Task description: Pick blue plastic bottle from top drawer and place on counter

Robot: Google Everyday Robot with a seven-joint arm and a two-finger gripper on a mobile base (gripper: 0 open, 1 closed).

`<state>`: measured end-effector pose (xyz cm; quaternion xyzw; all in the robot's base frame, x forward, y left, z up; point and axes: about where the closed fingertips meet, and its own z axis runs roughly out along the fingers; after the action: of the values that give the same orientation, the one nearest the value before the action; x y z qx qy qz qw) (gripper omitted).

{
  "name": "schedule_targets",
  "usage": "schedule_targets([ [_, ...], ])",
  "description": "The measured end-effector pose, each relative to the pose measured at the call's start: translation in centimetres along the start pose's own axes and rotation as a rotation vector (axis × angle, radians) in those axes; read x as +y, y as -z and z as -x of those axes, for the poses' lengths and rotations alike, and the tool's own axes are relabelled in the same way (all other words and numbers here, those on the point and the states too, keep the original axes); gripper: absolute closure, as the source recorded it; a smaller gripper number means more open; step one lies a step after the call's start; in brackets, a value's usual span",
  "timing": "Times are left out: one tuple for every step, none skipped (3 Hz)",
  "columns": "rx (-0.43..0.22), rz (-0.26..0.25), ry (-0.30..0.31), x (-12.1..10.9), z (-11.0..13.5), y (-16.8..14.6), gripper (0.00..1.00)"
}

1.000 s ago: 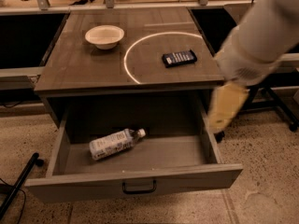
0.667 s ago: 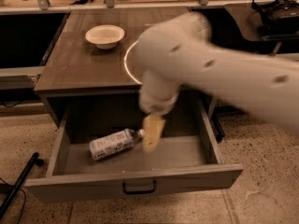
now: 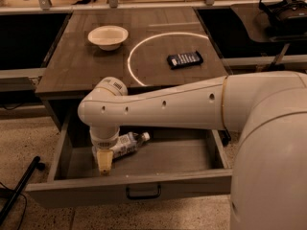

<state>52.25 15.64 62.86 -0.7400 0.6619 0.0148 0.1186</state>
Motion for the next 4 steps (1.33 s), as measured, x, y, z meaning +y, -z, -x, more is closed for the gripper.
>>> schedule_targets([
  [0.0,0.0,0.0,0.0,0.0,-0.01,0.0],
  [0.0,0.0,0.0,0.0,0.0,-0.01,0.18],
  [0.0,0.0,0.0,0.01,0.0,-0.01,0.42],
  [0.0,0.0,0.0,0.01,0.0,-0.01,0.66],
])
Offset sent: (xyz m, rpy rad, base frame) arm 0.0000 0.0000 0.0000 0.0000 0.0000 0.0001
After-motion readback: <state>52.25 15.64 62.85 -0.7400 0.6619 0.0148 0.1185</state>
